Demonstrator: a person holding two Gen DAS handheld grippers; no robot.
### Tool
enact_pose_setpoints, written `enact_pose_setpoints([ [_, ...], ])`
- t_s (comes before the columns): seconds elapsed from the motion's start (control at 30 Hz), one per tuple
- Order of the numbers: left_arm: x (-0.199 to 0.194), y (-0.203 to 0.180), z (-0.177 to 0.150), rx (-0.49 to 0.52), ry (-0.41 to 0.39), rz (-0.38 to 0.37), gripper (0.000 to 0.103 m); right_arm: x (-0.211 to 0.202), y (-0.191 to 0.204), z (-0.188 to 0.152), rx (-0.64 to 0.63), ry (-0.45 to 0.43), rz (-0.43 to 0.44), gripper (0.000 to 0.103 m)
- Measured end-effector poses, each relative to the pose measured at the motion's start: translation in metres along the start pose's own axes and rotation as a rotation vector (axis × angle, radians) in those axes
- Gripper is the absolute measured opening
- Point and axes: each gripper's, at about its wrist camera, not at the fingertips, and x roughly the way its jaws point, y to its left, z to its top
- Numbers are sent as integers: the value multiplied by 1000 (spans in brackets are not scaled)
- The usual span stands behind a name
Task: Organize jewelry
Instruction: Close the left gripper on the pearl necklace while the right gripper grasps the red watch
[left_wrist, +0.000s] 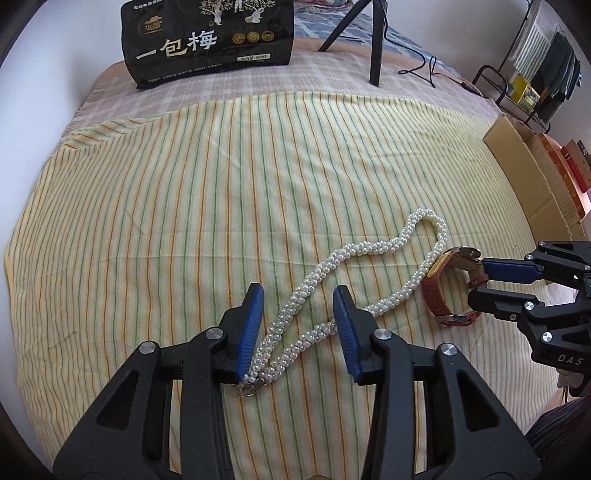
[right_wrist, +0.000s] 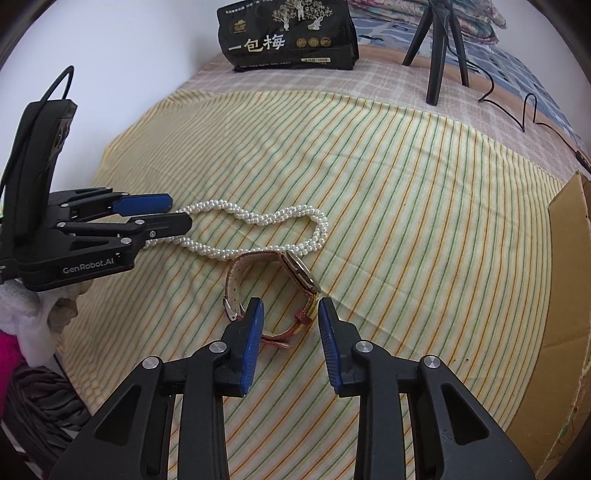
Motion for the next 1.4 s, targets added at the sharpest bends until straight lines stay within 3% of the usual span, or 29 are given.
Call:
enact_pose_setpoints([
  [0.5, 13, -5, 0, 40, -9, 37, 39, 16, 2, 3, -4, 22, -29, 26],
  [0.67, 15, -19, -1, 98, -37, 55, 11, 16, 3, 2, -18, 13, -65, 16],
  [0.77, 16, -21, 0, 98, -44, 62, 6, 16, 0, 2, -1, 6, -58, 10],
  [1.0, 2, -12, 0, 25, -78, 18, 6, 12, 4, 2, -9, -12, -60, 8],
  [1.4, -74, -24, 16, -35, -242, -120, 6, -21, 9, 2, -12, -84, -71, 8],
])
